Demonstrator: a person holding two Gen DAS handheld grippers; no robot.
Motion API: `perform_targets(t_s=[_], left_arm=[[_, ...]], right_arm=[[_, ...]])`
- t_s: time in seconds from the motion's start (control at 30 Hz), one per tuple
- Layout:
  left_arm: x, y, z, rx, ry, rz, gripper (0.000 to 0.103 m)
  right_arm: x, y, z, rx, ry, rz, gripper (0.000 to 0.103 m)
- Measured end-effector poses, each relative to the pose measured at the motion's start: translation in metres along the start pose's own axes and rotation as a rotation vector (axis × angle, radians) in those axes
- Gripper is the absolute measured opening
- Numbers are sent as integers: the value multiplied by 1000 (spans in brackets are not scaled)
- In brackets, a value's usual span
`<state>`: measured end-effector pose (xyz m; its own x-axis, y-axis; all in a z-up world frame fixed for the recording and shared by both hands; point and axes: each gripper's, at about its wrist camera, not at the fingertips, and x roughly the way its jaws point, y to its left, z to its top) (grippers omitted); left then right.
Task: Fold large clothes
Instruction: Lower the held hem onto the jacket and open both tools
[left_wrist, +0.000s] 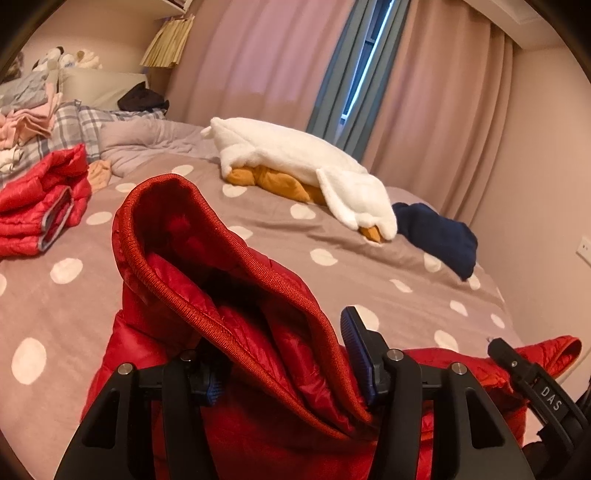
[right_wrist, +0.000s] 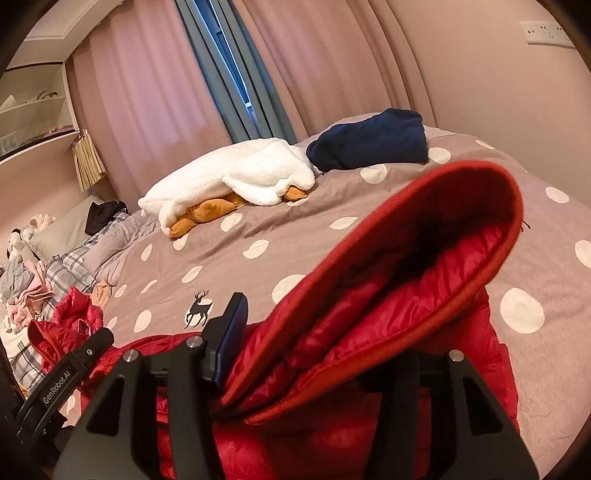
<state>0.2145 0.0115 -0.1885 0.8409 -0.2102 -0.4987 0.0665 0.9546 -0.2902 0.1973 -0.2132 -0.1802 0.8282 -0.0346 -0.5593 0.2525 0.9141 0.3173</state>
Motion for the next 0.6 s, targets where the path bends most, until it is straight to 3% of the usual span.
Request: perform_targets(t_s=[0.17, 0.3, 0.6], left_arm=[[-3, 0, -1, -3, -11, -12, 54], [-5, 2, 0, -20, 12, -20, 55], [-16, -2, 1, -26, -2, -45, 67]], right_arm=[[-3, 0, 2, -3, 0, -3, 54], [-5, 1, 3, -5, 6, 1, 63], [-14, 3, 3, -12, 6, 1, 66]])
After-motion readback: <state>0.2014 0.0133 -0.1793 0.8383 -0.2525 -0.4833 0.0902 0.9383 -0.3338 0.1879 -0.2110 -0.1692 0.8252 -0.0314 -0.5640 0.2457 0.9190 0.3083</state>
